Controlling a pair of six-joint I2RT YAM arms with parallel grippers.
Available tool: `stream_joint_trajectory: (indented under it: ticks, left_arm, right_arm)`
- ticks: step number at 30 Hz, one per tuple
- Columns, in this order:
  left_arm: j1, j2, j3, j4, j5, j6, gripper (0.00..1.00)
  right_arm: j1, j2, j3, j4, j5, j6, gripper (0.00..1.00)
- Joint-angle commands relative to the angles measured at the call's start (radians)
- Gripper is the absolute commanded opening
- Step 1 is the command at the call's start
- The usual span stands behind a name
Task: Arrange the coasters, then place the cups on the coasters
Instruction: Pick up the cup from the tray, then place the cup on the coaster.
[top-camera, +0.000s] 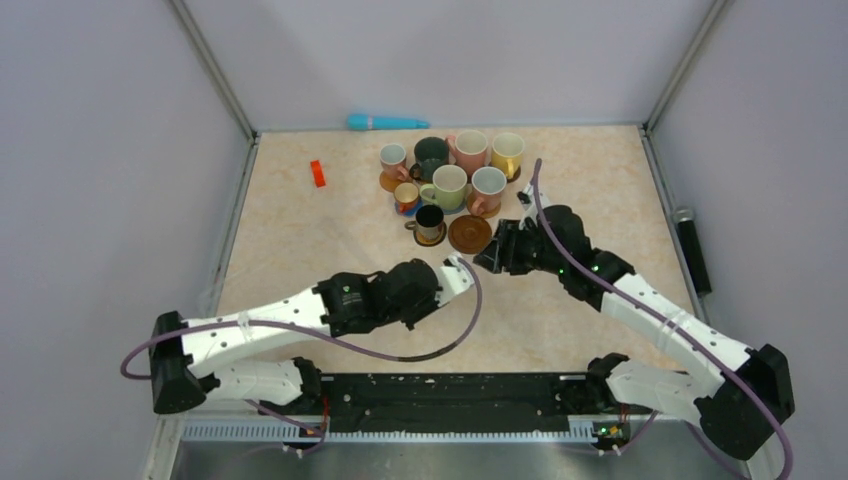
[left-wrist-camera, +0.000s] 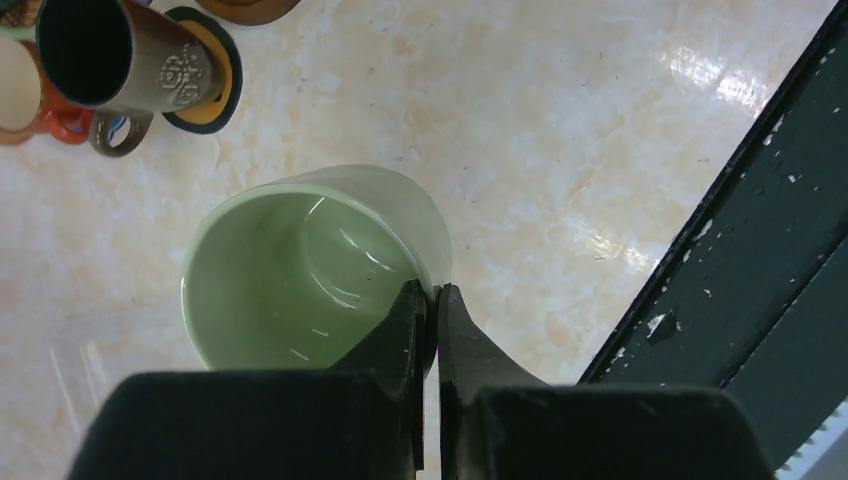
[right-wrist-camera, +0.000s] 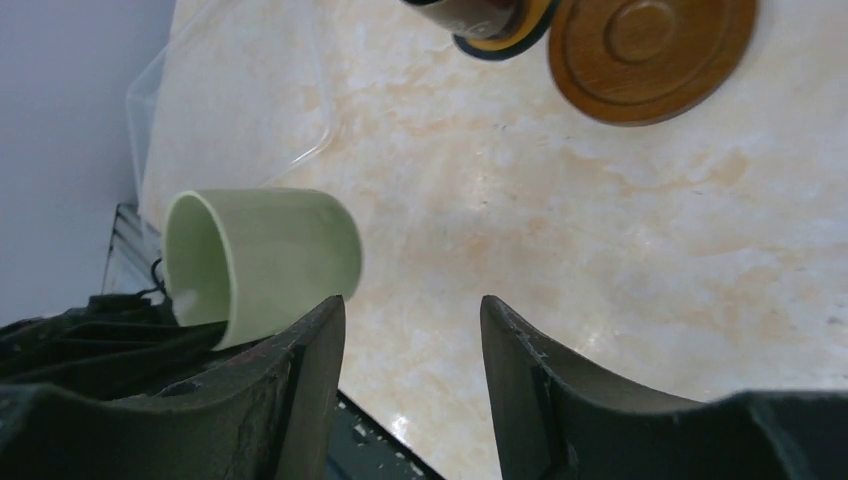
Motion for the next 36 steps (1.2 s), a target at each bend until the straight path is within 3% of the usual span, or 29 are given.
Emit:
stream_joint_trajectory:
  ticks: [1,9,25,28,32,33,35,36]
  left_arm:
    - [-0.066,0.072,0.095,0.11,-0.125,0.122,0.0]
    - [-0.083,0.166,0.151,0.119,-0.065,0.153,0.0]
    - [-0.087,0.287,0.233,0.098,-0.051,0.159,0.0]
    - [-0.087,0.311,0.255,0.078,-0.058,0.16,0.0]
    - [-0.086,0.326,0.269,0.069,-0.105,0.132,0.01]
    - [-0.087,0.326,0.267,0.078,-0.126,0.124,0.03]
    - [-0.087,0.324,0.248,0.098,-0.192,0.103,0.14]
    - [-0.087,0.319,0.234,0.111,-0.214,0.099,0.26]
  right_arm:
    - [-0.008,0.068,0.061,0.113,-0.227,0.054,0.51]
    - [-0.007,0.158,0.05,0.206,-0.382,0.1,0.52]
    - [0.021,0.282,0.097,0.106,-0.304,-0.011,0.47]
    - [0.022,0.298,0.106,0.101,-0.293,-0.019,0.38]
    - [0.021,0.289,0.117,0.1,-0.259,-0.021,0.09]
    - [0.021,0.284,0.123,0.097,-0.247,-0.021,0.02]
    - [0.021,0.277,0.14,0.086,-0.218,-0.021,0.0]
    - [0.021,0.275,0.154,0.074,-0.193,-0.025,0.0]
